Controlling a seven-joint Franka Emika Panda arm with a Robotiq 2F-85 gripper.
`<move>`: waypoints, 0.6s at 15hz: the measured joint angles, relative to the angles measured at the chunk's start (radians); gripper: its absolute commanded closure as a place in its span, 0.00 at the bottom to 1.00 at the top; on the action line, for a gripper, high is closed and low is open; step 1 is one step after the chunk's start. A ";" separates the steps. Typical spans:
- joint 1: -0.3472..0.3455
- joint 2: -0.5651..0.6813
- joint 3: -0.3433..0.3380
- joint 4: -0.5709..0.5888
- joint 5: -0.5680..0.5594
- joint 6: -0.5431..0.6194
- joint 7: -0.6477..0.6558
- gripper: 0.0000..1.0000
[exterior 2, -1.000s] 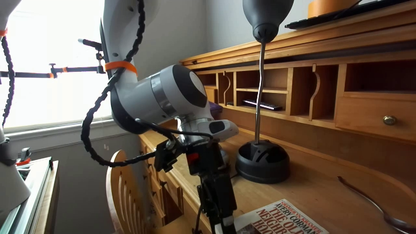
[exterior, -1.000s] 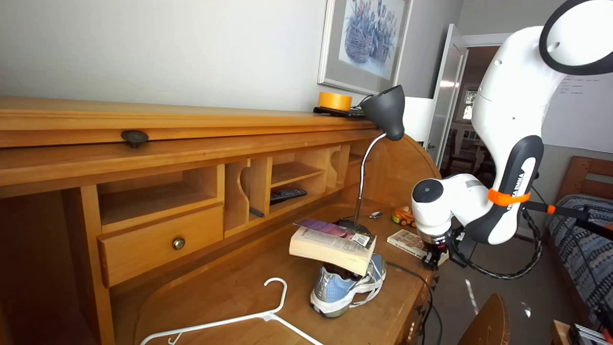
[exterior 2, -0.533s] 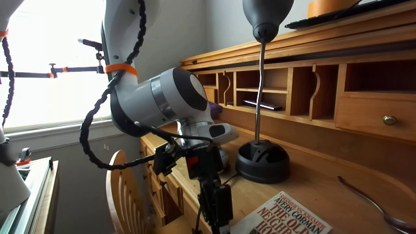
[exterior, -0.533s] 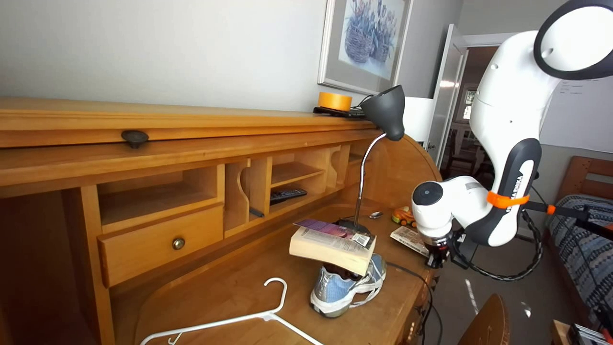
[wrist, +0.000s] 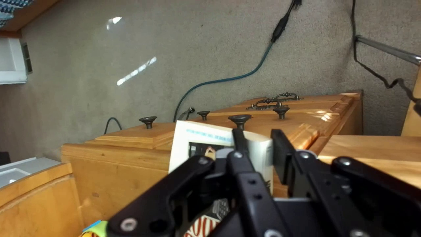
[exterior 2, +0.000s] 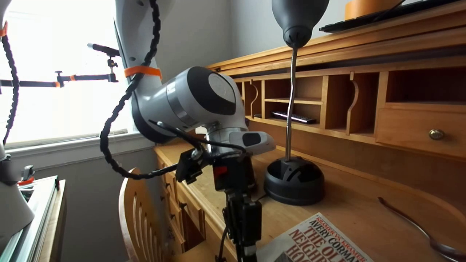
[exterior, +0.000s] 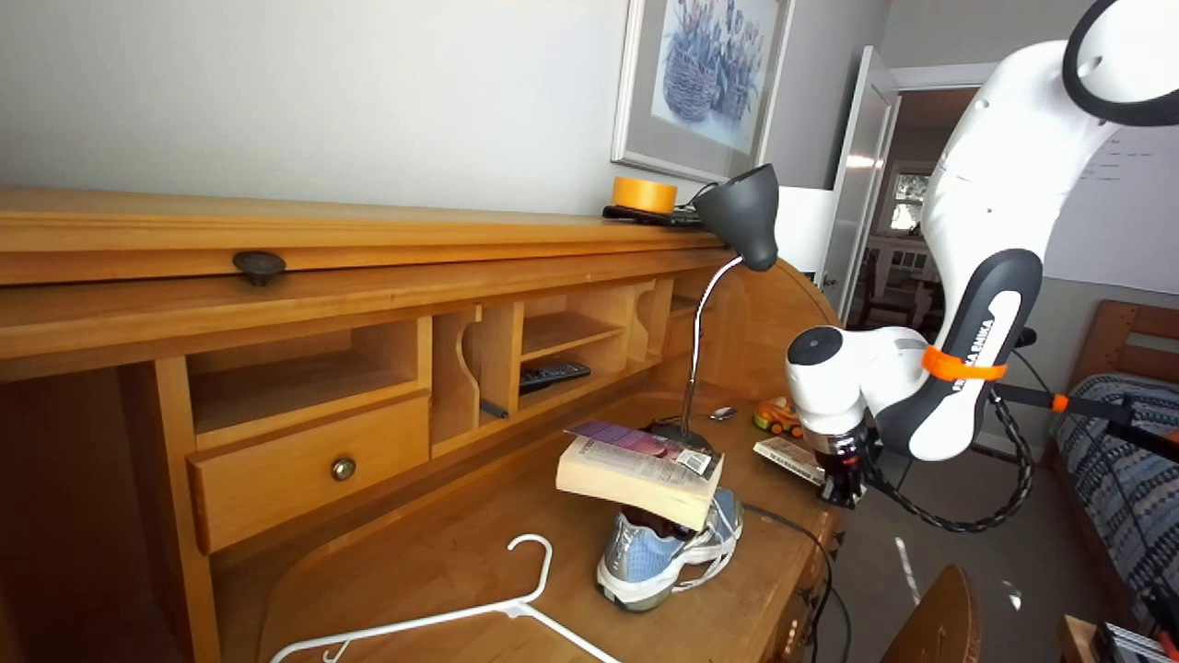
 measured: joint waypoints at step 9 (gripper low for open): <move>-0.047 -0.200 0.105 -0.017 0.351 -0.165 -0.316 0.94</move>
